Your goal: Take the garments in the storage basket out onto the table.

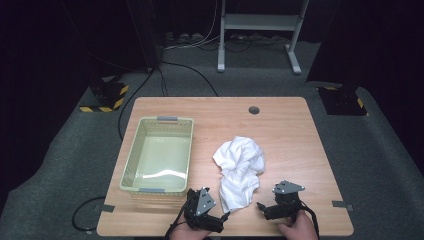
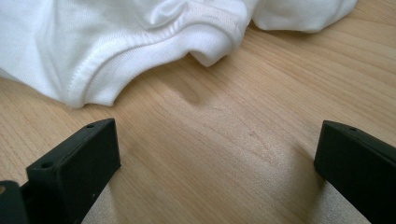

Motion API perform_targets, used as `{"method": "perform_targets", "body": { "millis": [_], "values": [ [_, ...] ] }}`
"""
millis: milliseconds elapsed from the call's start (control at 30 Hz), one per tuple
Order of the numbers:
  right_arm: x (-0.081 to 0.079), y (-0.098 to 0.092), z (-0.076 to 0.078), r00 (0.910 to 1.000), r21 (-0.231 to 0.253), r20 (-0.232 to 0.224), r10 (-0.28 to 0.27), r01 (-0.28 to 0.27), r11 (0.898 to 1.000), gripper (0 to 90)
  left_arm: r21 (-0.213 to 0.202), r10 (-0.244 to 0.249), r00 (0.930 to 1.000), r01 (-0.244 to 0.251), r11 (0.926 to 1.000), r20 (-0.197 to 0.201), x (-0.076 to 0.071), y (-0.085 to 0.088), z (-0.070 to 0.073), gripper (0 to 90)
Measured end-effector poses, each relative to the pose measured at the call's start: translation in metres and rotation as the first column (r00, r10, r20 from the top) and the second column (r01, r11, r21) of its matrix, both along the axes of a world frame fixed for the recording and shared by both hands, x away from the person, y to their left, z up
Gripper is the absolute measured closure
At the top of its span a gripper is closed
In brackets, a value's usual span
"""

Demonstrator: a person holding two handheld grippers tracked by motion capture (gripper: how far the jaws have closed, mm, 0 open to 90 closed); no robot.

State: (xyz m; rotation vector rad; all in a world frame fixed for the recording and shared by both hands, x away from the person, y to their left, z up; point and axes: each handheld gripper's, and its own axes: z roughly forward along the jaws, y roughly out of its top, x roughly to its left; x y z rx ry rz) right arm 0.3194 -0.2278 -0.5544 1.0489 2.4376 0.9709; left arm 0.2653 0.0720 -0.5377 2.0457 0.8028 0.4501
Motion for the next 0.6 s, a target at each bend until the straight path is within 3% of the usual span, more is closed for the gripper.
{"method": "perform_targets", "body": {
  "millis": [267, 467, 600],
  "values": [
    [0.0, 0.0, 0.0, 1.0, 0.0, 0.0, 0.0, 0.0, 1.0, 0.0, 0.073, 0.012, 0.9999, -0.011, 0.9973, -0.006, 0.003, -0.001, -0.019, 0.6],
    [0.0, 0.0, 0.0, 1.0, 0.0, 0.0, 0.0, 0.0, 1.0, 0.0, 0.169, 0.021, 0.9998, -0.022, 0.9854, 0.006, 0.003, -0.002, -0.022, 0.5],
    [0.0, 0.0, 0.0, 1.0, 0.001, -0.002, -0.001, 0.001, 1.0, 0.0, 0.166, 0.033, 0.9994, -0.03, 0.9857, -0.011, 0.005, -0.001, -0.023, 0.7]
  ]
}}
